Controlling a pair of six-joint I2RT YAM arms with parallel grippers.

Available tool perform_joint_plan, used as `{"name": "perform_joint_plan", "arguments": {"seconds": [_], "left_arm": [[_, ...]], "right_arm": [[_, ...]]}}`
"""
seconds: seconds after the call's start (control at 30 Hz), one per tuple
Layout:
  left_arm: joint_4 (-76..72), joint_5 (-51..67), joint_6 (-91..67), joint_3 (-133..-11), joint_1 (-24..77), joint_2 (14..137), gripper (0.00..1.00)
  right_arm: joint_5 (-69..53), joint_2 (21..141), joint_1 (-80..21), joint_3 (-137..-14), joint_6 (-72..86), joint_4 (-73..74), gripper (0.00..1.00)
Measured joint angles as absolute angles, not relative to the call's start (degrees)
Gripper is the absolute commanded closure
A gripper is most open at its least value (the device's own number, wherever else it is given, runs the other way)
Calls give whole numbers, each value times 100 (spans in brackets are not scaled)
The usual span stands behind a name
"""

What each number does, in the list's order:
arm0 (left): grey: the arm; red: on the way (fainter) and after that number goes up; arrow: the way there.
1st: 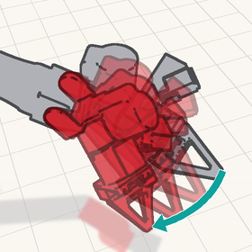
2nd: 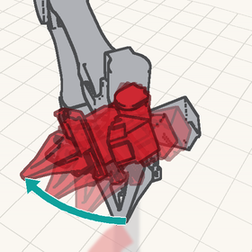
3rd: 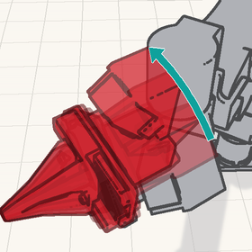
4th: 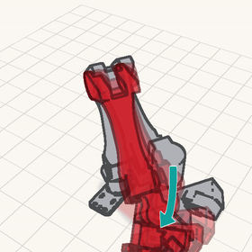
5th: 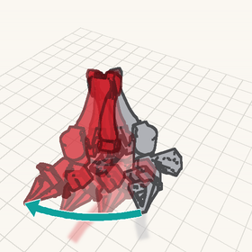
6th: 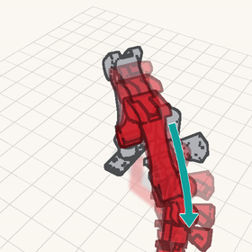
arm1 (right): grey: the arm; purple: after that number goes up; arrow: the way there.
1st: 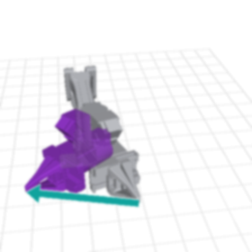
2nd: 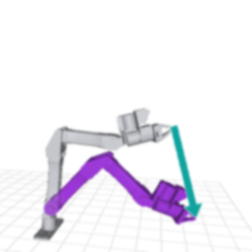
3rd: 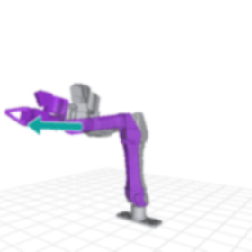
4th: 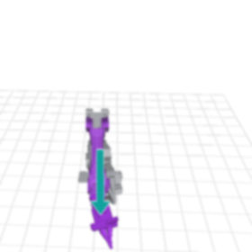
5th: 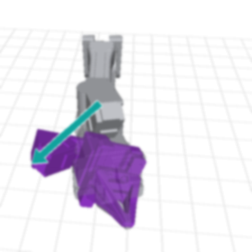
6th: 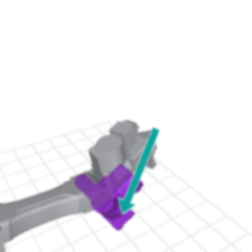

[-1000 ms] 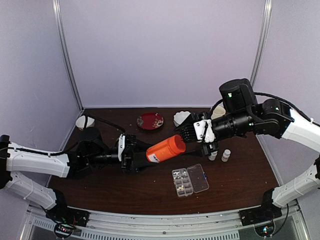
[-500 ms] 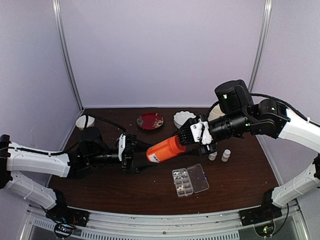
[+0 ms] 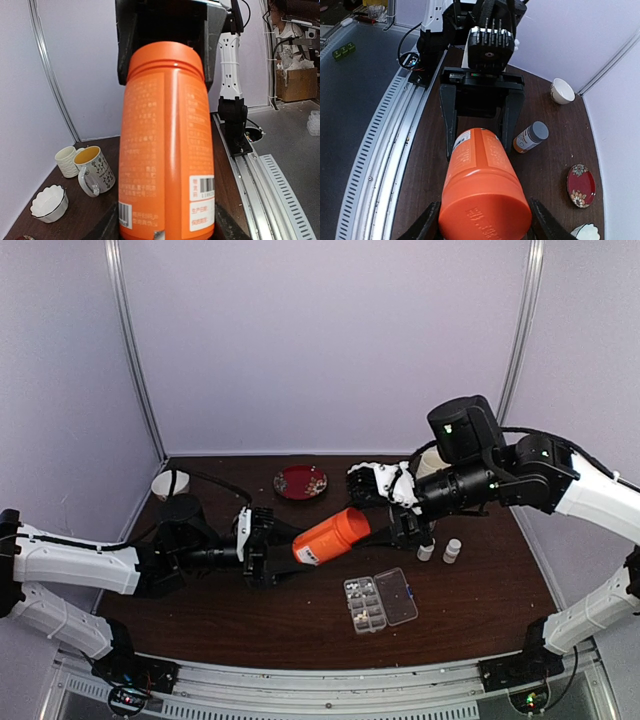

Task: Sort the pills into containers
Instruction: Screw the lid of the pill bottle onto the pill bottle, then place the pill bottle at the center of the board.

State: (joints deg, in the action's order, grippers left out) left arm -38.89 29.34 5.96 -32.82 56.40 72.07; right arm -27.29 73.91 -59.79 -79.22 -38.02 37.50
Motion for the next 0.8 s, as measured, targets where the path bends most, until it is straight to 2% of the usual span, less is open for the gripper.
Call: {"name": "perform_joint_plan", "arguments": {"seconds": [0.5,0.8], "left_arm": [[-3395,2873,454,-3282,5728,7210,100],[-3240,2773,545,-3280,5745,7210,100]], "right_arm": [[-1767,7743,-6375,-8416,451,4698,90],[-1793,7835,-6372,-8458,1549,4943,92]]}}
